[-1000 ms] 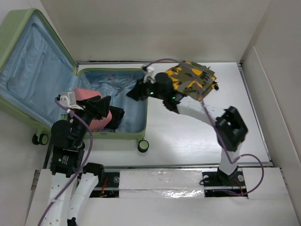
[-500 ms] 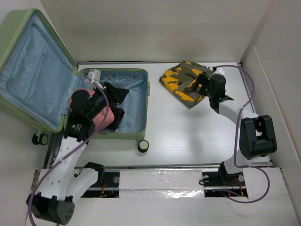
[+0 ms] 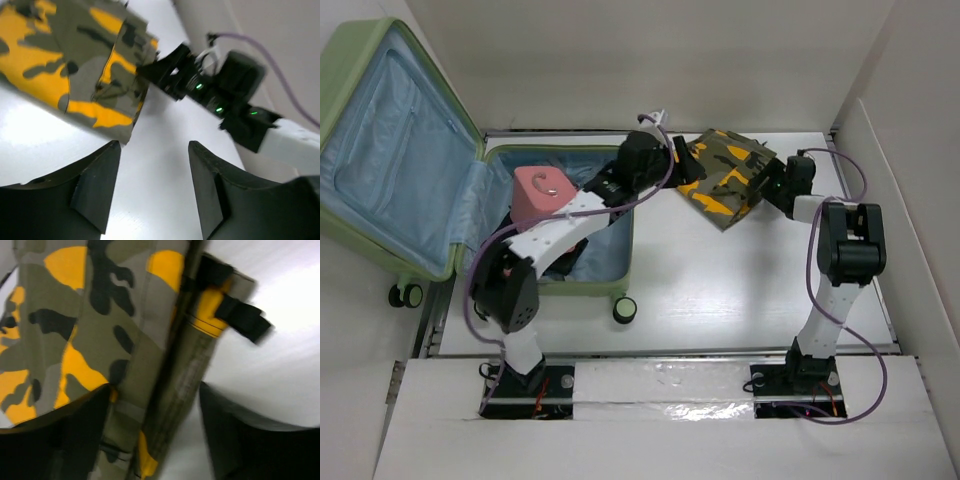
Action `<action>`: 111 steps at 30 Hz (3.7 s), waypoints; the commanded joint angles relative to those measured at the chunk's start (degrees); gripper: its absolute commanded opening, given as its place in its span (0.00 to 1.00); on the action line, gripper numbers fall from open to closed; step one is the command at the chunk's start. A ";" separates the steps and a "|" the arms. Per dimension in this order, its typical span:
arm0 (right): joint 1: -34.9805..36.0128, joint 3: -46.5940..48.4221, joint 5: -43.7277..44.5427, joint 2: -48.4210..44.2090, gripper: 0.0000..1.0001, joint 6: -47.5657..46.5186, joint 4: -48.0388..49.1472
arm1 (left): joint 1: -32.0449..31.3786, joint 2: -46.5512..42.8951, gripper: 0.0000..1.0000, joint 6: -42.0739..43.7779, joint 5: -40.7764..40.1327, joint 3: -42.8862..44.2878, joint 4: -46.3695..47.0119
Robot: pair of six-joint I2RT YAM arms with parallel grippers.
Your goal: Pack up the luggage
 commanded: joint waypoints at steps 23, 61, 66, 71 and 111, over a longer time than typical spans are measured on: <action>-3.79 -37.57 -12.89 -17.24 0.08 14.58 32.64 | -3.40 25.31 0.78 -12.96 -13.22 6.84 -0.26; -0.89 -33.54 -19.66 -70.51 0.74 -6.69 -1.19 | -5.07 30.94 0.00 -2.96 -10.93 17.37 4.23; 0.34 -35.12 -18.34 -69.72 0.74 -6.17 0.74 | -3.14 21.89 0.00 10.41 -9.44 27.56 -8.49; 0.96 -38.01 -18.52 -68.41 0.74 -5.99 4.35 | 5.37 8.04 0.00 14.02 -8.65 25.84 -13.80; 0.34 -41.10 -24.49 -68.84 0.75 -6.25 7.42 | 55.31 -46.95 0.00 2.51 5.59 -51.00 -12.84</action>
